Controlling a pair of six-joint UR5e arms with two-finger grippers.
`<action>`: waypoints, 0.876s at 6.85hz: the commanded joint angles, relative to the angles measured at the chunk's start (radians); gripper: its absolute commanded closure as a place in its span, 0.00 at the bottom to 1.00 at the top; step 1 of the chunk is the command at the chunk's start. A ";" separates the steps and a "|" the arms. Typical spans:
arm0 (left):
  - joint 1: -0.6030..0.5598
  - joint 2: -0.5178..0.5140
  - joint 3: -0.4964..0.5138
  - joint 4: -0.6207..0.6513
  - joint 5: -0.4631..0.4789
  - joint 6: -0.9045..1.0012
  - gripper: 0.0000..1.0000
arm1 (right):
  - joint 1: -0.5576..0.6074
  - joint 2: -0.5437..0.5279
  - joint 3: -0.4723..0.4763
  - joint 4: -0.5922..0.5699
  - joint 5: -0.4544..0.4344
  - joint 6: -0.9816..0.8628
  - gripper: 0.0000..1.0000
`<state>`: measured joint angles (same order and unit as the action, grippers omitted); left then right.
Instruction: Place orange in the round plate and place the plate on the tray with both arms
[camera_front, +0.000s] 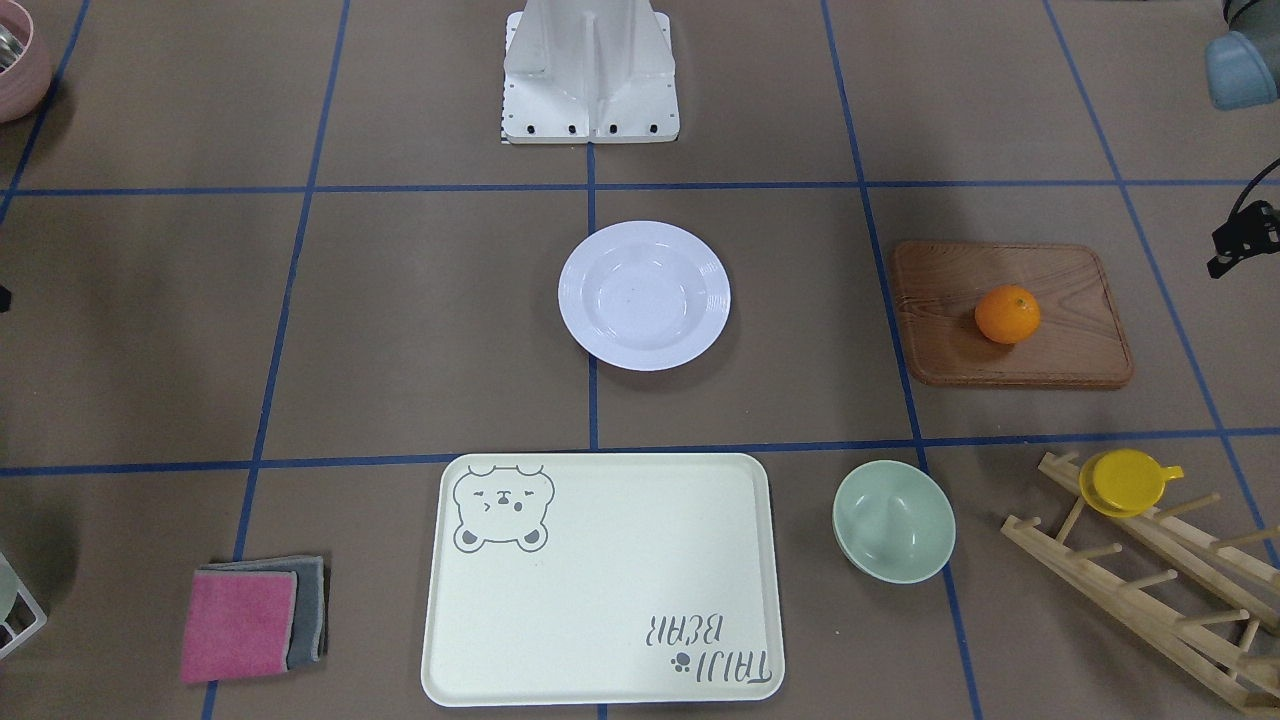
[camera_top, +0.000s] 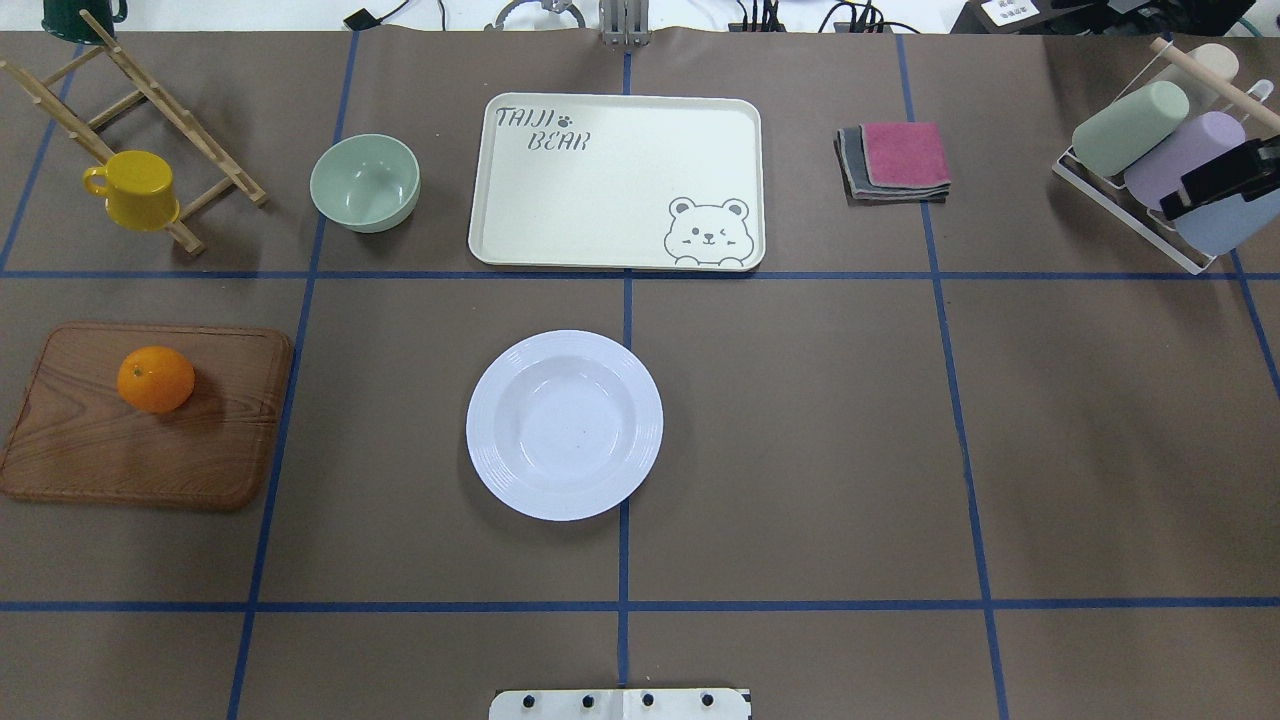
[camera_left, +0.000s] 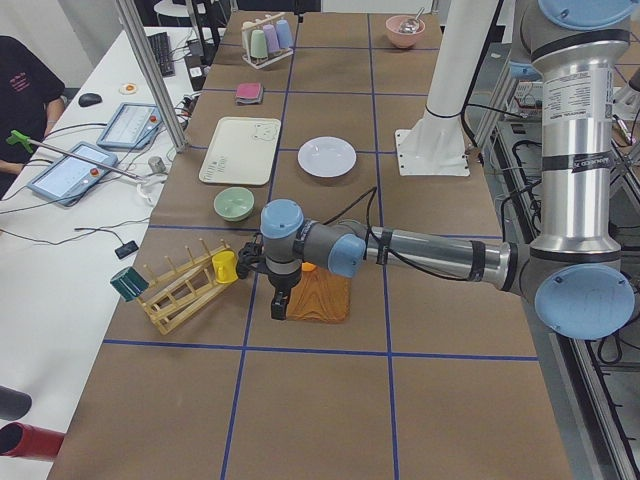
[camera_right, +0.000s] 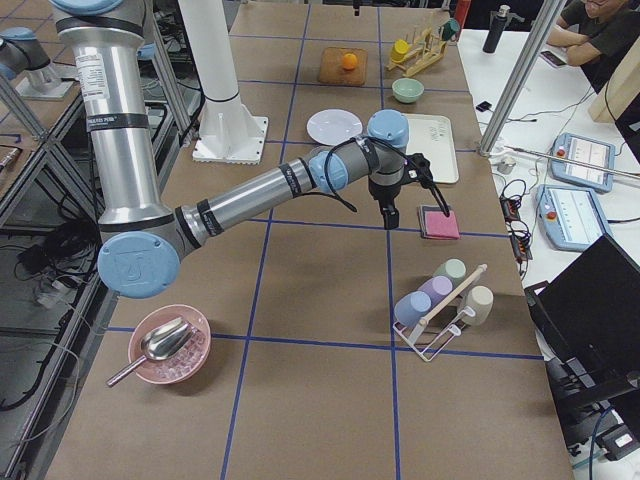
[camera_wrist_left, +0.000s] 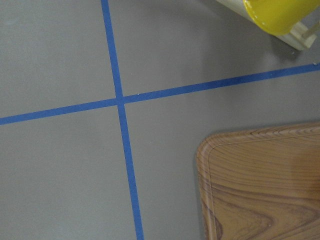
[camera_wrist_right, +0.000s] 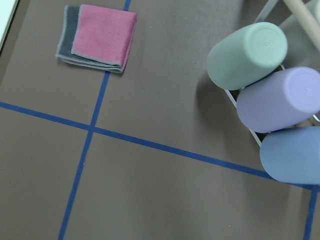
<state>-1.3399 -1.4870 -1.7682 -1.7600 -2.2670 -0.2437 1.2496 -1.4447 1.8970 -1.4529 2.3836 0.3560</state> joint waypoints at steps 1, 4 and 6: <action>0.036 -0.012 -0.008 -0.032 -0.020 -0.133 0.00 | -0.149 -0.006 -0.024 0.322 0.052 0.309 0.00; 0.177 -0.044 -0.005 -0.122 -0.009 -0.365 0.00 | -0.387 0.044 -0.068 0.590 0.028 0.658 0.00; 0.226 -0.073 -0.011 -0.122 -0.006 -0.446 0.01 | -0.476 0.099 -0.073 0.595 -0.007 0.722 0.00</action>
<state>-1.1440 -1.5443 -1.7762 -1.8791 -2.2755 -0.6463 0.8353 -1.3797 1.8272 -0.8713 2.3964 1.0382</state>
